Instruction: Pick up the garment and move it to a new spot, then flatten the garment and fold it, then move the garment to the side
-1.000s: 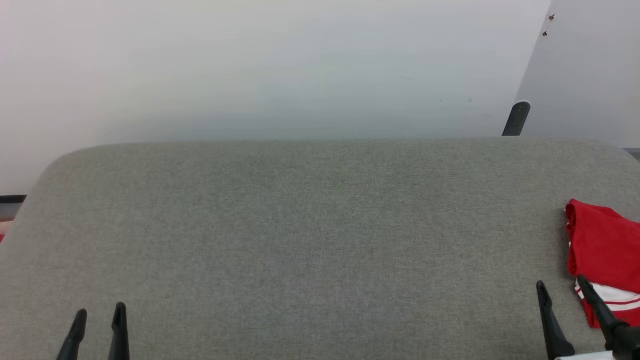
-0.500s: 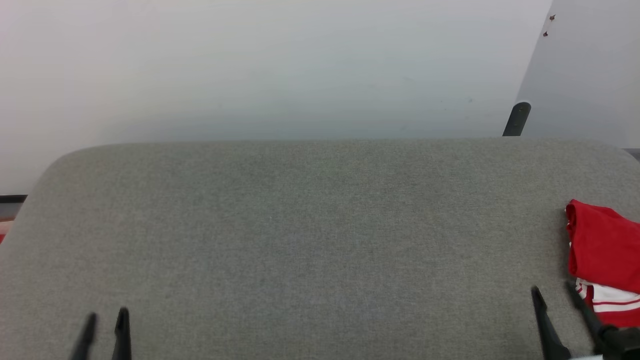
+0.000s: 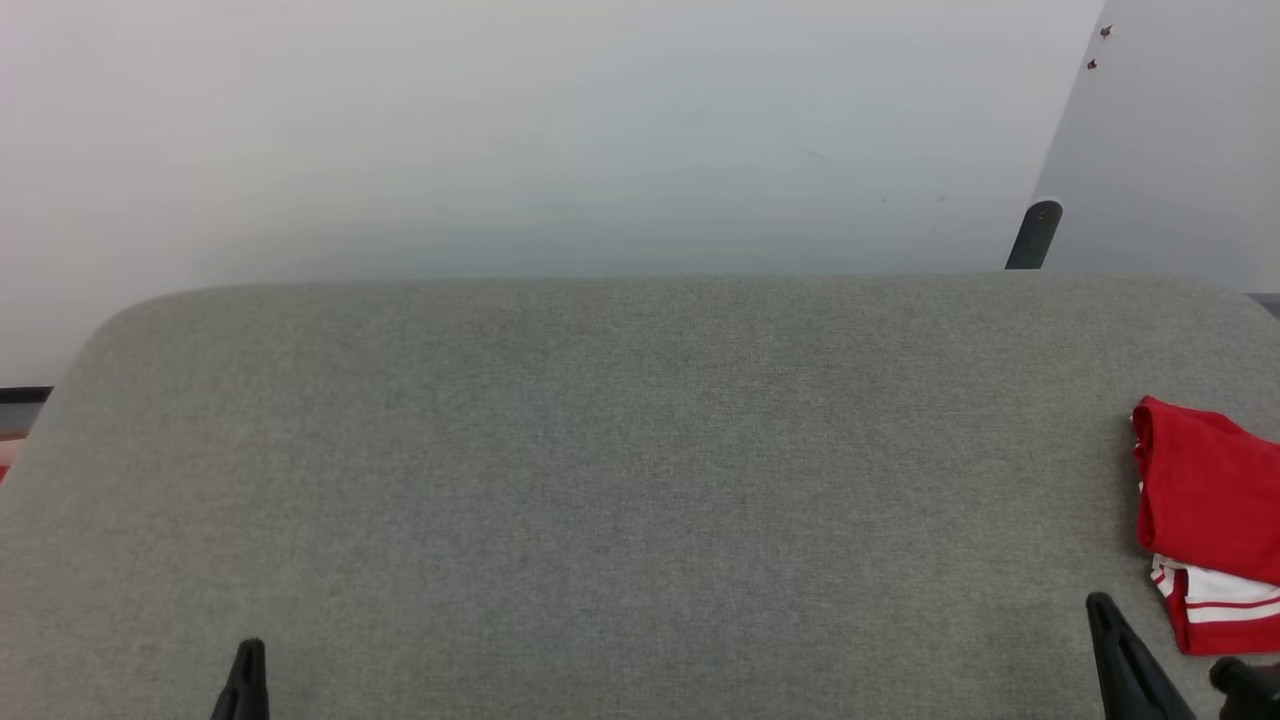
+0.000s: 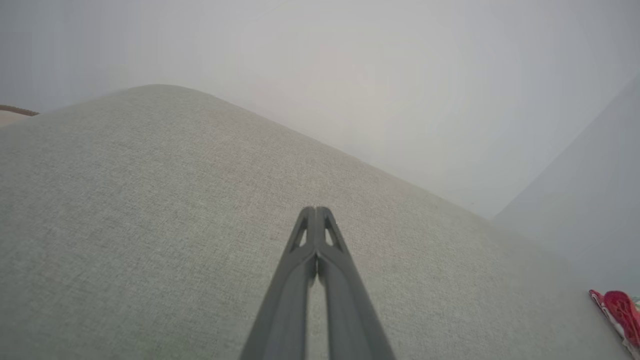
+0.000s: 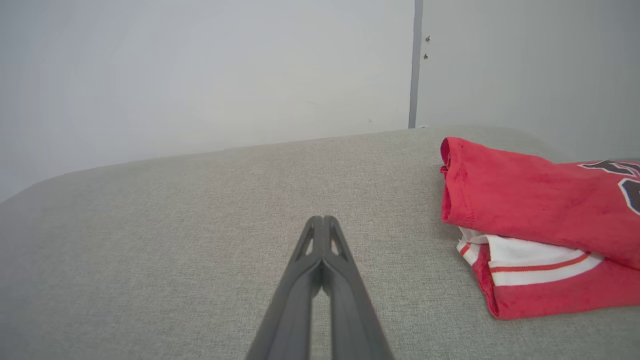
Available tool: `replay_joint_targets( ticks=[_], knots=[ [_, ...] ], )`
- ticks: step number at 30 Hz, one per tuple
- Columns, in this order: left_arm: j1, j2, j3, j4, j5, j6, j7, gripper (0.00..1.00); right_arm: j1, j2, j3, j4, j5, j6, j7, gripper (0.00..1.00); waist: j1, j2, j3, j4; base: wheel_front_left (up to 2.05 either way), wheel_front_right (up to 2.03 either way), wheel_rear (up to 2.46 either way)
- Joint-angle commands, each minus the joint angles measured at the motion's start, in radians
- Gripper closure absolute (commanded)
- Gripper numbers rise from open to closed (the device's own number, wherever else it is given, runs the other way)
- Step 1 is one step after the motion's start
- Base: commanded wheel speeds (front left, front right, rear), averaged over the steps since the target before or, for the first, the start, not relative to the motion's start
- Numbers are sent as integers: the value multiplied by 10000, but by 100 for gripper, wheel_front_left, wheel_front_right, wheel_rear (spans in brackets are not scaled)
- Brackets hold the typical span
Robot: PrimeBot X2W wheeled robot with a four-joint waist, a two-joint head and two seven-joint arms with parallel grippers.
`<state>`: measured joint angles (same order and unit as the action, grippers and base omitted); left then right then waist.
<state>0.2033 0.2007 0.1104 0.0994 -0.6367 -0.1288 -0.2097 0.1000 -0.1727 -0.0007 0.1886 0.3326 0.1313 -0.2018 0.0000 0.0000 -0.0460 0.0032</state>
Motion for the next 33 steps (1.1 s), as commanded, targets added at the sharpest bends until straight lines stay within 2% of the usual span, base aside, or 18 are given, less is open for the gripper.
replay_joint_targets(
  ticks=[1,33],
  knots=[
    [-272,66,59,-98,-299,-3,70,100,-330,-8,-112,-126,399,-1,56,100,0,0,4,0,0,0,0],
    [-1446,-551,56,516,-4093,-13,1338,100,-1082,476,-528,136,5367,-4,1300,100,0,0,142,-9,0,0,0]
  ],
)
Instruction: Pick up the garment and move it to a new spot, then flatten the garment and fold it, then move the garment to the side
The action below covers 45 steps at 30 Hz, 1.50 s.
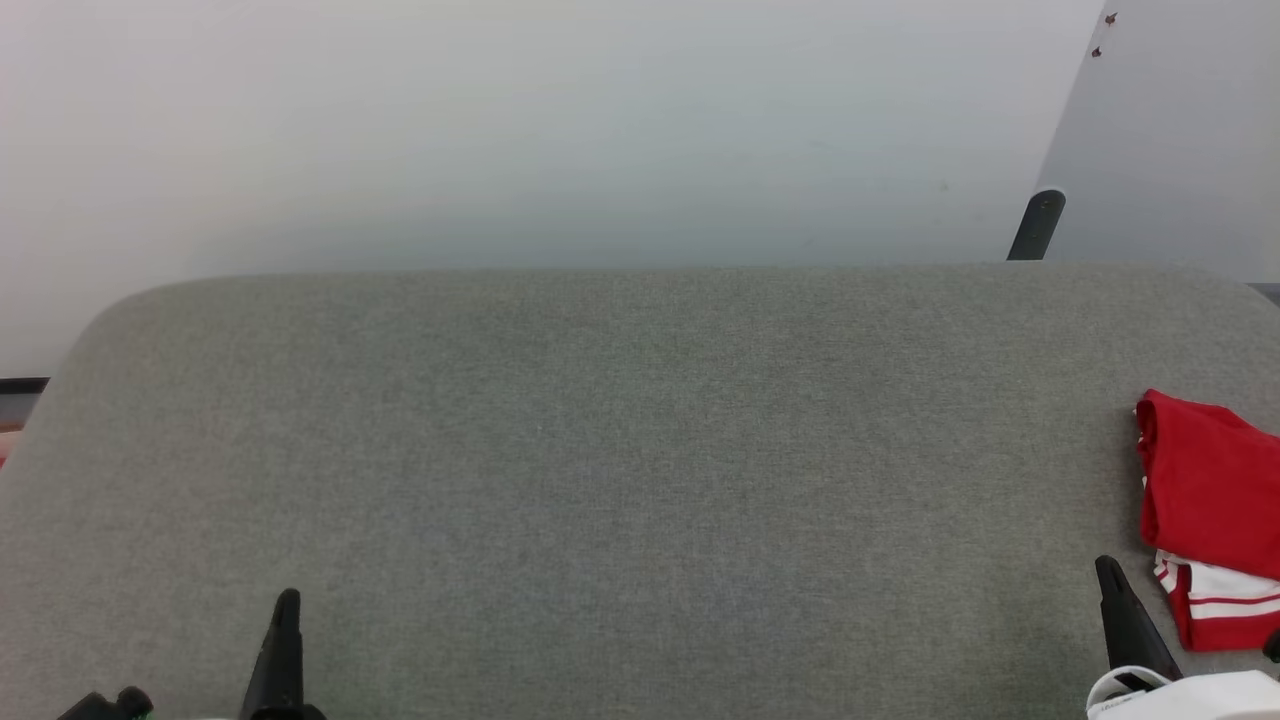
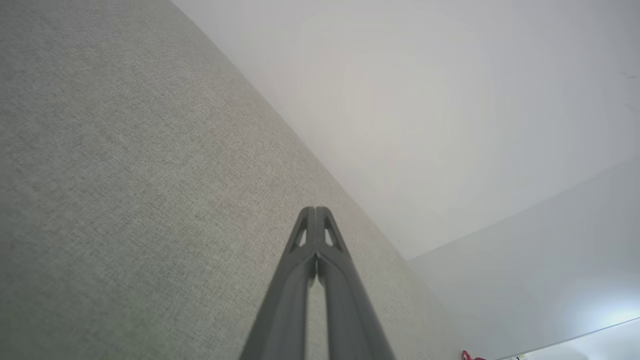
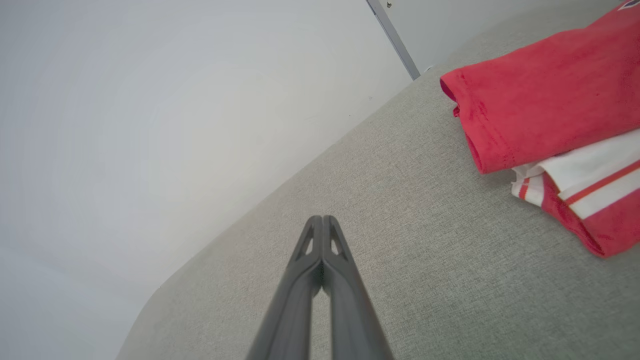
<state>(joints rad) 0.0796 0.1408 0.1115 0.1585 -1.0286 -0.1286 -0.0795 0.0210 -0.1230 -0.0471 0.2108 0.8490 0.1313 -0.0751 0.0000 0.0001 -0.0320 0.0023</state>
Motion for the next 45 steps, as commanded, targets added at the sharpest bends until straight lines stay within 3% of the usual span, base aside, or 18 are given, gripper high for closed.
replay_joint_targets(
  ticks=[1,45],
  knots=[
    [-241,32,44,-60,-269,-15,75,100,-310,-7,-75,-80,325,-4,62,100,0,-1,6,0,0,0,0],
    [-1304,-559,42,523,-3744,-28,1251,100,-971,459,-456,175,4897,-5,1219,100,0,-1,191,-12,0,0,0]
  ],
)
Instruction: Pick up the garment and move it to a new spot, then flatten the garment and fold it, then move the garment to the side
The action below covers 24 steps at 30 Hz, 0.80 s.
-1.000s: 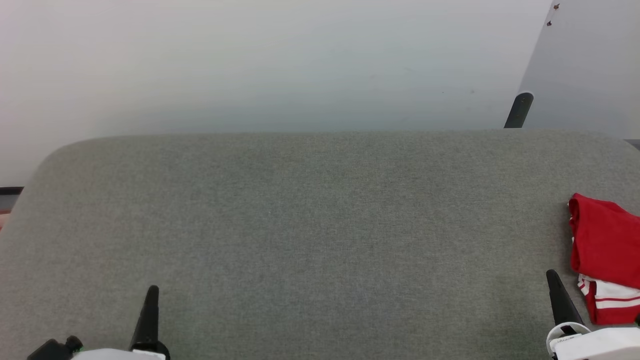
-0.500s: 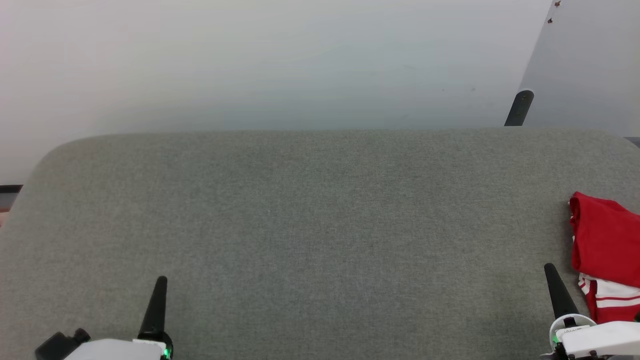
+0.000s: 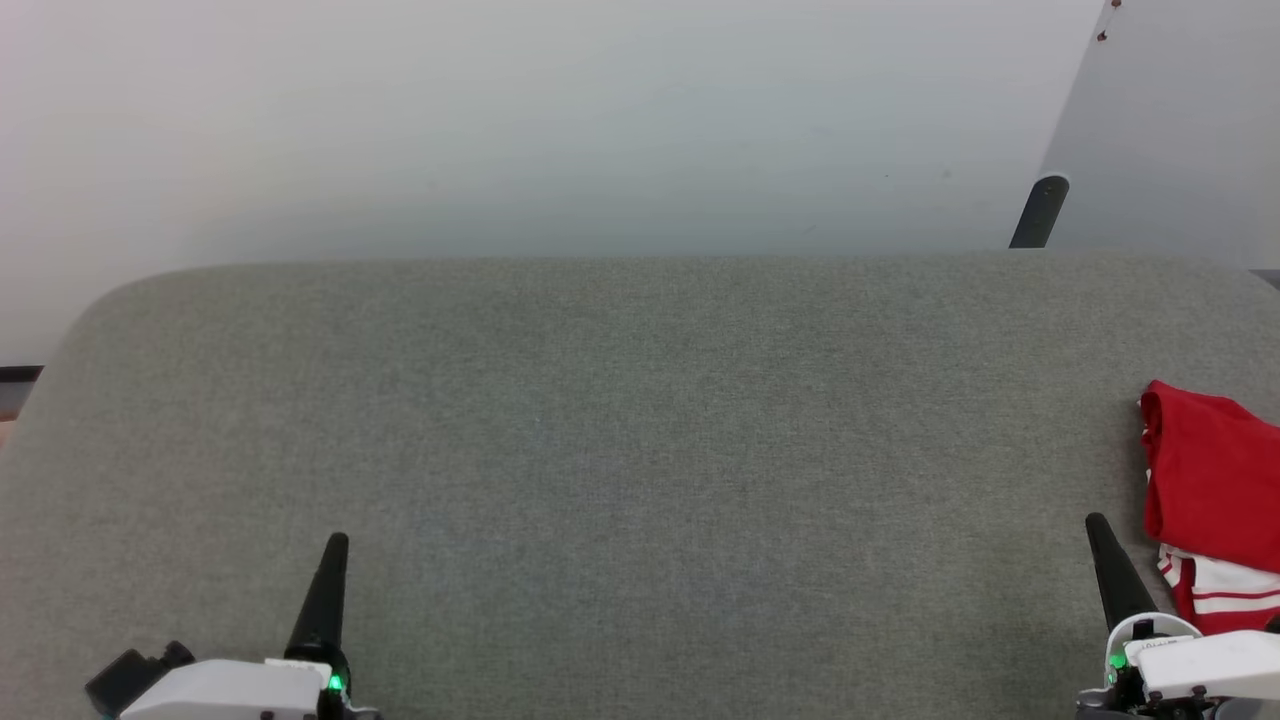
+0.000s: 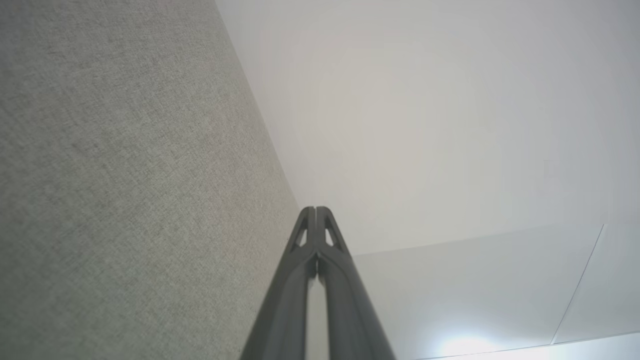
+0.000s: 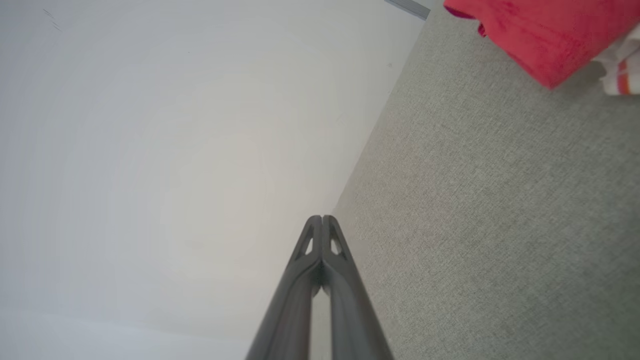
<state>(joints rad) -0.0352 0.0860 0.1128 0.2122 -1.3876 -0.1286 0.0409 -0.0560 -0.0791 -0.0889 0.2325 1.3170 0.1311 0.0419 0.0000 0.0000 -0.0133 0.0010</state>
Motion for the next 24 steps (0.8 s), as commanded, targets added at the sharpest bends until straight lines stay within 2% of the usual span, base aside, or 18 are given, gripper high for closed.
replay_joint_targets(
  ticks=[1,24],
  knots=[
    [-180,-22,29,-1,-231,-28,67,100,-203,29,-47,-35,323,-3,70,100,0,0,8,0,0,0,0],
    [-602,-258,27,226,-1605,-33,531,100,-468,209,-203,75,2135,-2,539,100,0,0,107,-7,0,0,0]
  ],
)
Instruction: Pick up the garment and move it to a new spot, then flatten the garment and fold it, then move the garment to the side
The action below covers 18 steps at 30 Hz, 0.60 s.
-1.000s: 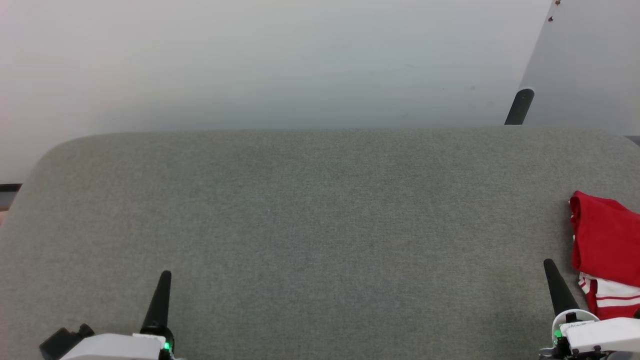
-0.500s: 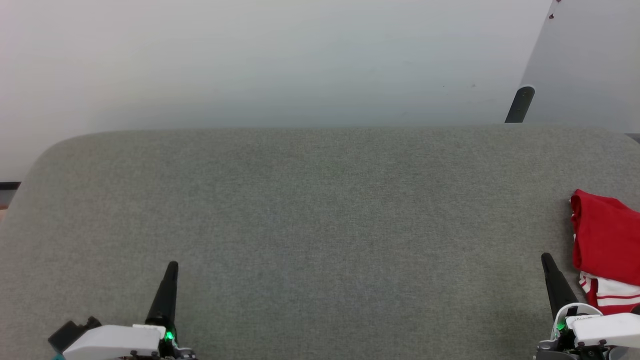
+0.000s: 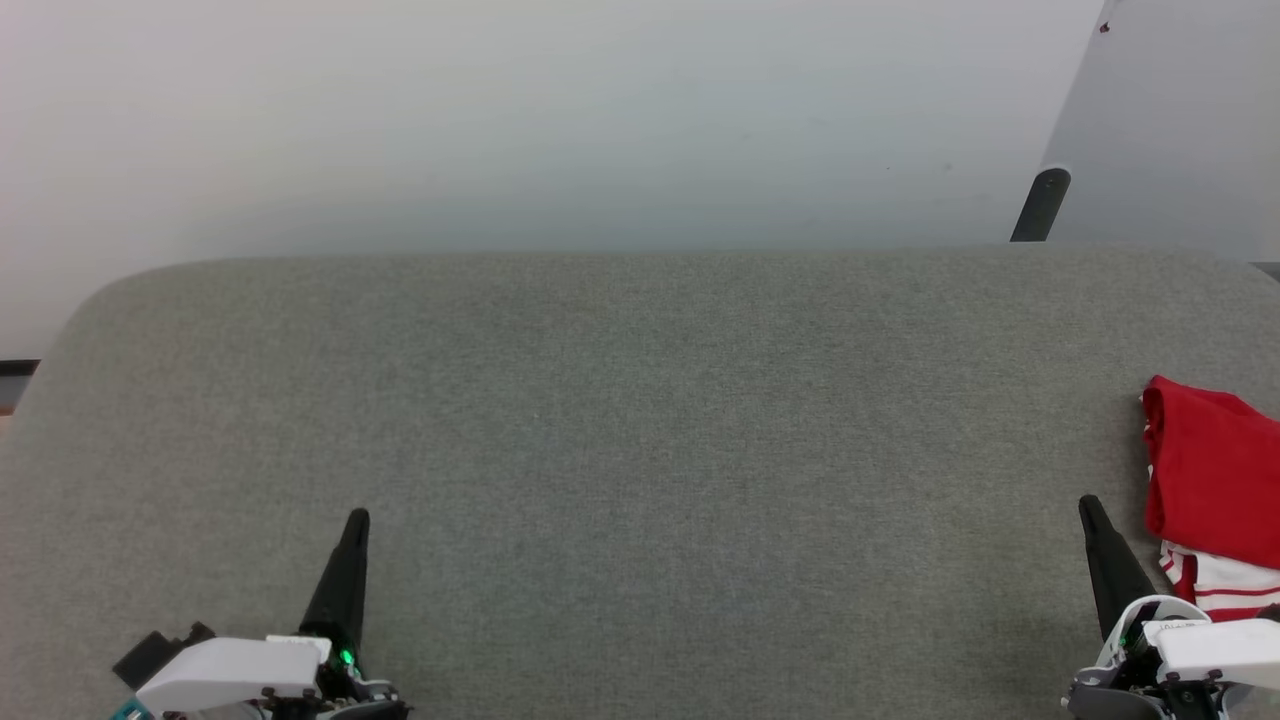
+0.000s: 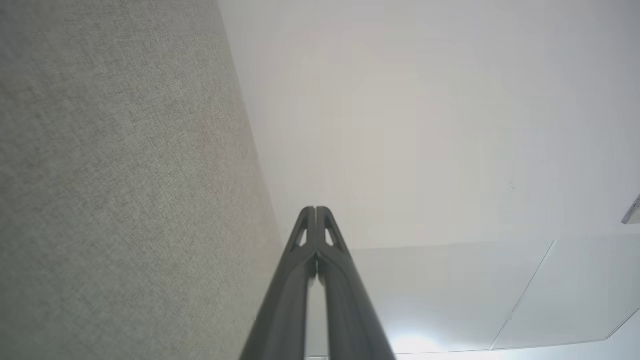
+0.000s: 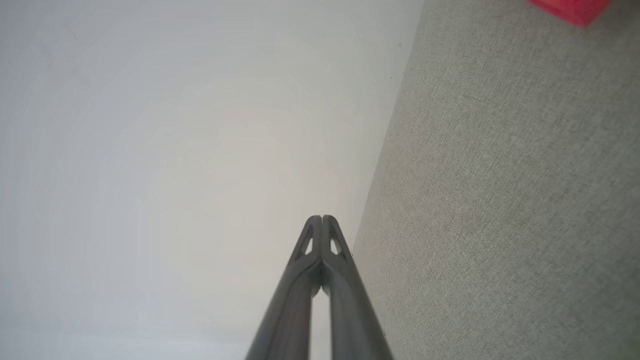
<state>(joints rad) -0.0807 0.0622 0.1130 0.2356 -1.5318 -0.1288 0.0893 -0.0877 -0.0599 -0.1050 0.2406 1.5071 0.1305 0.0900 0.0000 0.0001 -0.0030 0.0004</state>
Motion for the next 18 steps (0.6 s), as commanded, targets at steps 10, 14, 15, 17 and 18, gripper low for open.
replay_joint_targets(
  ticks=[10,14,15,17,18],
  knots=[
    [-306,-116,26,95,-723,-34,248,100,-264,99,-98,35,932,4,237,100,0,-1,48,-3,0,0,0],
    [-352,-138,25,119,-816,-35,287,100,-281,123,-109,45,1075,4,275,100,0,-1,61,-4,0,0,0],
    [-350,-133,25,117,-818,-35,283,100,-257,121,-107,46,1068,4,275,100,0,-1,61,-4,0,0,0],
    [-349,-134,22,117,-818,-35,283,100,-234,120,-108,48,1068,4,276,100,0,-1,61,-4,0,0,0],
    [-349,-134,25,117,-817,-35,283,100,-235,120,-106,45,1068,4,276,100,0,-1,61,-4,0,0,0]
  ],
)
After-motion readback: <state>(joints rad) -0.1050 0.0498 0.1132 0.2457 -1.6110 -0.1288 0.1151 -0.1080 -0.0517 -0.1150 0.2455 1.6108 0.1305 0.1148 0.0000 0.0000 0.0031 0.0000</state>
